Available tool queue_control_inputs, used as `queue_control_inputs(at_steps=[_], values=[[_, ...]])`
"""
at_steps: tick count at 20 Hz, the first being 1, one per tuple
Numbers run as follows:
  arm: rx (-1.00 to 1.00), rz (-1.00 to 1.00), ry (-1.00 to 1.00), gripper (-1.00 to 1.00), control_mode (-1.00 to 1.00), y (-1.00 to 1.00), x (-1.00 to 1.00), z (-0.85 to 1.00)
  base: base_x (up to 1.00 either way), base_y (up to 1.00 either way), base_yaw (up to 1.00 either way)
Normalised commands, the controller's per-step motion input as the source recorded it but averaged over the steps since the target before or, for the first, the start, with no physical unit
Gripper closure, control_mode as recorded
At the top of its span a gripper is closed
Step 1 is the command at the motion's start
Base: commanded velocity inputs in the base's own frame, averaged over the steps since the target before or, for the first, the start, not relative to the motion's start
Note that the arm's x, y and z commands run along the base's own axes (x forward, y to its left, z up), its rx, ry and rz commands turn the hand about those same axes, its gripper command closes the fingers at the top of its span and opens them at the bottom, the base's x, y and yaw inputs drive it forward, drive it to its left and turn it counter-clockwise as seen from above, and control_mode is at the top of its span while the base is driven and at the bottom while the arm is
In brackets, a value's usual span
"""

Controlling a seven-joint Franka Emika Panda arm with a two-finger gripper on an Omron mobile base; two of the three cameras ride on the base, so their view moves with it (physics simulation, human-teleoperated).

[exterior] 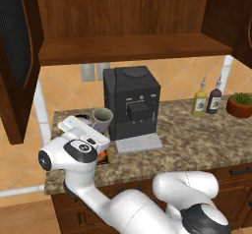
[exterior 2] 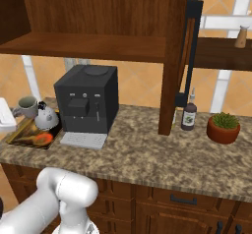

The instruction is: Pick the kettle from the counter and place it on the tray. Then pick the mug from the cabinet and place it on the tray. Then close the cabinet doors.

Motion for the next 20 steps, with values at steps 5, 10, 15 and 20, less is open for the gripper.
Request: queue_control_inputs(at_steps=[5, 10, 15, 20], values=[[0.01, -0.02, 0.0, 1.0, -1.0, 0.27, 0.15, -0.57, 0.0, 0.0, 0.0], [0.0, 0.0, 0.0, 1.0, -1.0, 0.26, 0.25, -0.54, 0.0, 0.0, 0.0], [0.0, -0.01, 0.0, 1.0, -1.0, 0.23, 0.17, -0.48, 0.0, 0.0, 0.0], [0.0, -0.02, 0.0, 1.0, -1.0, 0.23, 0.05, -0.41, 0.0, 0.0, 0.0]])
